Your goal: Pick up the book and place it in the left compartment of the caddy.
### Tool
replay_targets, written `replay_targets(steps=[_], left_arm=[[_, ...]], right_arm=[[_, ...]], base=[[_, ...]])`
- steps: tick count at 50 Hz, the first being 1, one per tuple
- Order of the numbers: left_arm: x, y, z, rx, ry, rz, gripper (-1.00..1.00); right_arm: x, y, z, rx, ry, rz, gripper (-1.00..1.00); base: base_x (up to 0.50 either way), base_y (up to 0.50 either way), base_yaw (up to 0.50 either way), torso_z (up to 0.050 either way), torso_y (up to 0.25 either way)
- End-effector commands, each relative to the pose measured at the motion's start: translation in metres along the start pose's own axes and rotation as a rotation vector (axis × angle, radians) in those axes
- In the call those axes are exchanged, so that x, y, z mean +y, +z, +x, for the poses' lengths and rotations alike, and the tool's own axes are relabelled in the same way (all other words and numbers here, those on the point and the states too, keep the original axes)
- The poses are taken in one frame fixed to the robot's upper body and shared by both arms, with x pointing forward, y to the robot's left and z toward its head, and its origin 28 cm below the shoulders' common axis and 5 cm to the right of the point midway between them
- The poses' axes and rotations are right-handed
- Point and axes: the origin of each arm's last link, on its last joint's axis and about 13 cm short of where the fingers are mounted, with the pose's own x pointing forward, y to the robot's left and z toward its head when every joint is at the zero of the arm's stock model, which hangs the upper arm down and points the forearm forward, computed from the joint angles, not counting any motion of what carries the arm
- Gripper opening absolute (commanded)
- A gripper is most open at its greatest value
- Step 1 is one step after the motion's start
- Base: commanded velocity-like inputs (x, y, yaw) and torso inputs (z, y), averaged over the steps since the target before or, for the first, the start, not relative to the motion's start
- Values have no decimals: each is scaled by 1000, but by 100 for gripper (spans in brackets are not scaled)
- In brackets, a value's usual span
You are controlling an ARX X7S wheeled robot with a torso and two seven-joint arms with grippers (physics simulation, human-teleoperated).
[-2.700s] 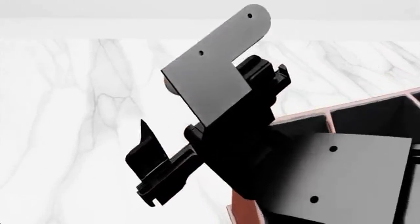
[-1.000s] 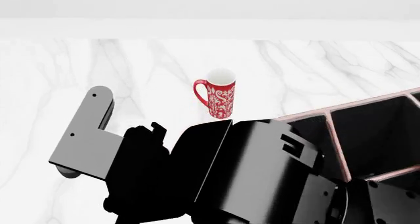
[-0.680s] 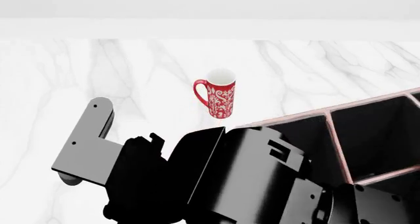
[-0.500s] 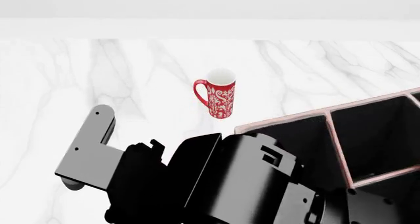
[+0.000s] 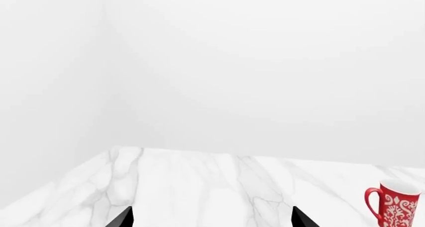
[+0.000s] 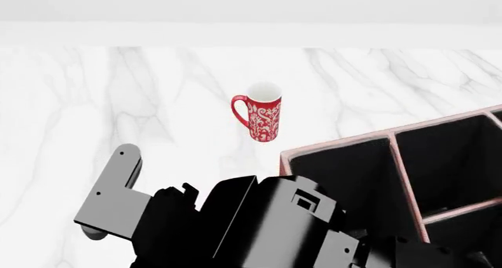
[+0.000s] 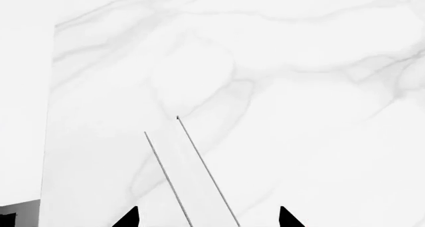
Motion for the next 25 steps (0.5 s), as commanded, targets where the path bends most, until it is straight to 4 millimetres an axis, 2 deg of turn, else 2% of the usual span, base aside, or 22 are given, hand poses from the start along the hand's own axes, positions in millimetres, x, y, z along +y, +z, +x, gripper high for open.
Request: replay_targets(steps=[1,25], left_arm=[[0,0,0,-3,-1,1,100],[1,1,-1,-5,-2,-2,100]], right_arm=[[-2,-7,10,14,-5,11,100],[-5,-20,27,32,11,53,100]], base=[[0,0,0,0,0],[0,0,0,0,0]])
